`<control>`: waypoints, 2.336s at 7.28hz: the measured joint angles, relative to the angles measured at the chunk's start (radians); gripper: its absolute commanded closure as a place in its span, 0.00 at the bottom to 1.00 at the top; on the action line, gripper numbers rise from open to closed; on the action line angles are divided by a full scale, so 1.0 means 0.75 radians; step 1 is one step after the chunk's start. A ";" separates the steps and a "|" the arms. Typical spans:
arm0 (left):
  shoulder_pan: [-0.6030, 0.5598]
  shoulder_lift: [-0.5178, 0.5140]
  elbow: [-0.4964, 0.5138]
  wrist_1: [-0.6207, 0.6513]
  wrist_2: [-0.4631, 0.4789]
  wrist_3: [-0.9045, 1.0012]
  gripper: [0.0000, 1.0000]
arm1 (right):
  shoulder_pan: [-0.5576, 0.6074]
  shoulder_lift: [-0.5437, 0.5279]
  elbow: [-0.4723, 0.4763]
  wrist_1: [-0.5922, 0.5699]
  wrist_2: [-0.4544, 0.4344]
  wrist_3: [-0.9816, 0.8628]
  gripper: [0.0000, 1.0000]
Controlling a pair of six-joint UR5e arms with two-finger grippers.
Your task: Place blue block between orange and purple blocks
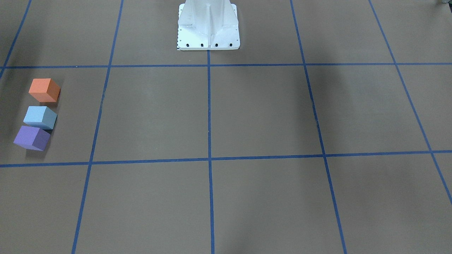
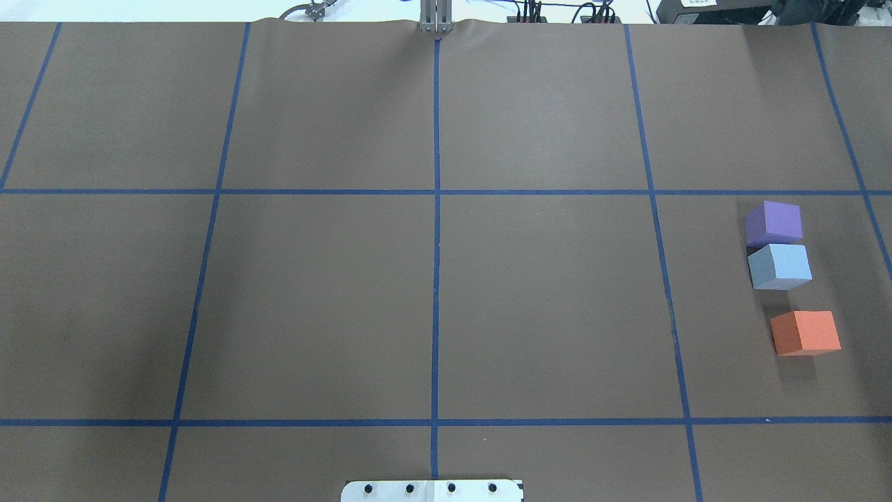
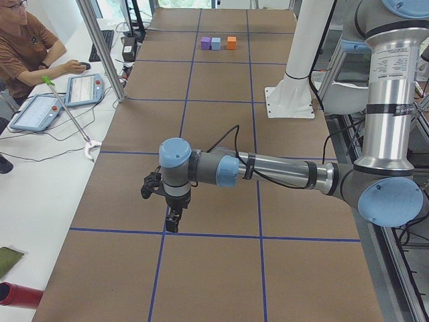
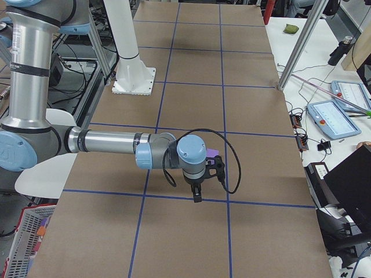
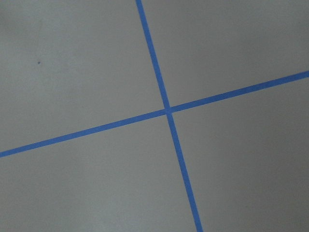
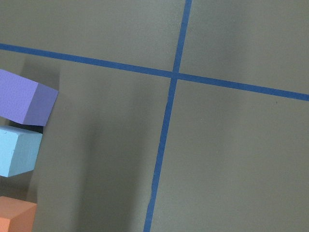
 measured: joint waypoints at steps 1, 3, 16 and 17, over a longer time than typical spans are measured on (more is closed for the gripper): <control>-0.010 0.006 0.032 -0.035 -0.021 -0.005 0.00 | 0.001 0.002 0.003 -0.005 0.004 0.028 0.00; -0.017 0.048 0.057 -0.075 -0.150 -0.006 0.00 | 0.000 0.009 0.012 -0.005 0.017 0.117 0.00; -0.054 0.052 0.021 -0.089 -0.107 -0.011 0.00 | -0.016 0.016 0.007 -0.005 0.010 0.156 0.00; -0.054 0.052 0.022 -0.089 -0.106 -0.012 0.00 | -0.016 0.016 0.007 -0.005 0.011 0.156 0.00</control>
